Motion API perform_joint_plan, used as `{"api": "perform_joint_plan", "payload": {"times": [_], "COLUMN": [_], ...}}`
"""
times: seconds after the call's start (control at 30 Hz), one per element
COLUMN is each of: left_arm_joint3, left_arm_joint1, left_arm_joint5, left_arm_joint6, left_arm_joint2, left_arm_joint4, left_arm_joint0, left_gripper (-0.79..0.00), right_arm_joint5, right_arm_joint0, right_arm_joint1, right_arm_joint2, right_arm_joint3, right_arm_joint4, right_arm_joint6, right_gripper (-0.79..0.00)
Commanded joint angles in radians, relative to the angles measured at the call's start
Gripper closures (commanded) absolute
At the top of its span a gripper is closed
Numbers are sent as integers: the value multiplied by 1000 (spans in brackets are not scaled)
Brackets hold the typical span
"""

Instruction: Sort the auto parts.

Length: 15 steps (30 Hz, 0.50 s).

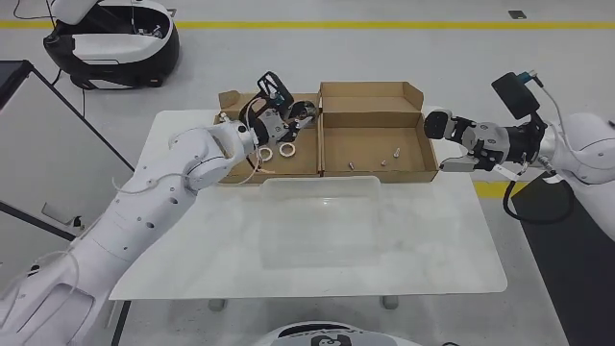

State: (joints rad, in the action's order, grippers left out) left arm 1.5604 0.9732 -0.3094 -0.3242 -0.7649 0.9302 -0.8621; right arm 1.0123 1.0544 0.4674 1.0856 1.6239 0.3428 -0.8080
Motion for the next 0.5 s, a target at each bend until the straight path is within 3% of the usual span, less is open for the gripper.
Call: {"api": "perform_joint_plan", "payload": {"times": [0.0,0.17,0.47], "left_arm_joint3": [-27,-80,-186], "left_arm_joint1": [9,31,55], "left_arm_joint5": [55,151,214], "left_arm_joint6": [-47,-110,-262], "left_arm_joint2": [7,21,36], "left_arm_joint4": [14,31,144], "left_arm_joint0": [11,29,70], "left_gripper": [0,0,0], "right_arm_joint5": [0,0,0], "right_arm_joint0": [0,0,0], "right_arm_joint1": [0,0,0], "right_arm_joint2": [0,0,0], "right_arm_joint3": [0,0,0], "right_arm_joint4": [0,0,0], "right_arm_joint6": [0,0,0], "right_gripper": [-785,-785,-785]}}
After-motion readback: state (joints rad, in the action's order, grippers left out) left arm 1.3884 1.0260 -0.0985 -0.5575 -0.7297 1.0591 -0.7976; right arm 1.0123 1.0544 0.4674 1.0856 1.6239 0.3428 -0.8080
